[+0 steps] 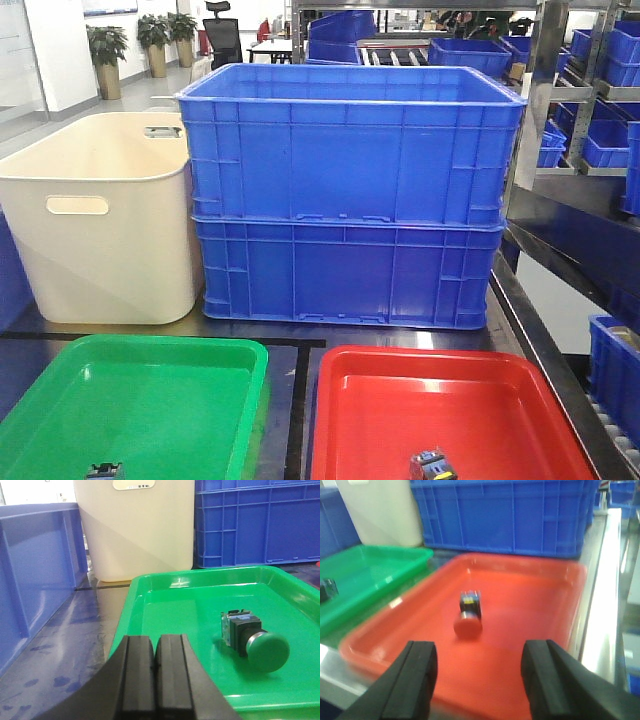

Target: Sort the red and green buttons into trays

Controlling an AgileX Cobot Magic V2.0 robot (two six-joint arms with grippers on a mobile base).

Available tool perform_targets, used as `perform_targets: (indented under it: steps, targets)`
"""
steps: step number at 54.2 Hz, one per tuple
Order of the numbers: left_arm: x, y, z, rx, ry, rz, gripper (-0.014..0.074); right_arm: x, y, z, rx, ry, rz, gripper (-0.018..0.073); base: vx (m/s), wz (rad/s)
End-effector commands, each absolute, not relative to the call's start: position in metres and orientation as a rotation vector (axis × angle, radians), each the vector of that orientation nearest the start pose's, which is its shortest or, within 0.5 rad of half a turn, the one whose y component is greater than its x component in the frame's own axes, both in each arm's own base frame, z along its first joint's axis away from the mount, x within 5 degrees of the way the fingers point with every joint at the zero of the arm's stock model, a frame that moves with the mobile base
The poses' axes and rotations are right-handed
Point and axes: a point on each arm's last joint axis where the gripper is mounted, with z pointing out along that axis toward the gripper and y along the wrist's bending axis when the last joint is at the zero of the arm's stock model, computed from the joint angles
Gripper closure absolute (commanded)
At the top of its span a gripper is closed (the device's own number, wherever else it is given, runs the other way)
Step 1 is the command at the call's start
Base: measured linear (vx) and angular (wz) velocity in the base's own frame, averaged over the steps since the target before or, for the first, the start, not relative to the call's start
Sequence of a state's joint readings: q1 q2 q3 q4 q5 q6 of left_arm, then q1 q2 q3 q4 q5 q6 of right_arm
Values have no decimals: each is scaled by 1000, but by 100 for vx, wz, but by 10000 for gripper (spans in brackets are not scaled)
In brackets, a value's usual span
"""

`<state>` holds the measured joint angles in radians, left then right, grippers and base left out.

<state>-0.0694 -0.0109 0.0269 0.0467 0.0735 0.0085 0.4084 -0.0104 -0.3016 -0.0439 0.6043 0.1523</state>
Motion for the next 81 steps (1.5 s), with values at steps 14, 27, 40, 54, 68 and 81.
perform_targets:
  steps: [14, 27, 40, 54, 68, 81]
  targets:
    - [54, -4, 214, 88, 1450, -24, 603, 43, 18, 232, -215, 1632, 413, 277, 0, 0]
    - [54, -4, 213, 88, 1451, -24, 603, 52, 22, 197, -208, 1538, 427, 504, 0, 0]
    - [54, -4, 213, 88, 1451, -24, 603, 55, 15, 199, -116, 1512, 298, 573, 0, 0]
    - [54, -4, 213, 88, 1451, -24, 603, 56, 5, 198, 8, 1525, 157, 571, 0, 0]
    - [54, -4, 213, 88, 1451, -24, 603, 57, -2, 198, 108, 1521, 53, 571, 0, 0]
    - [54, -4, 213, 88, 1451, -24, 603, 57, -3, 198, 128, 1518, 37, 571, 0, 0]
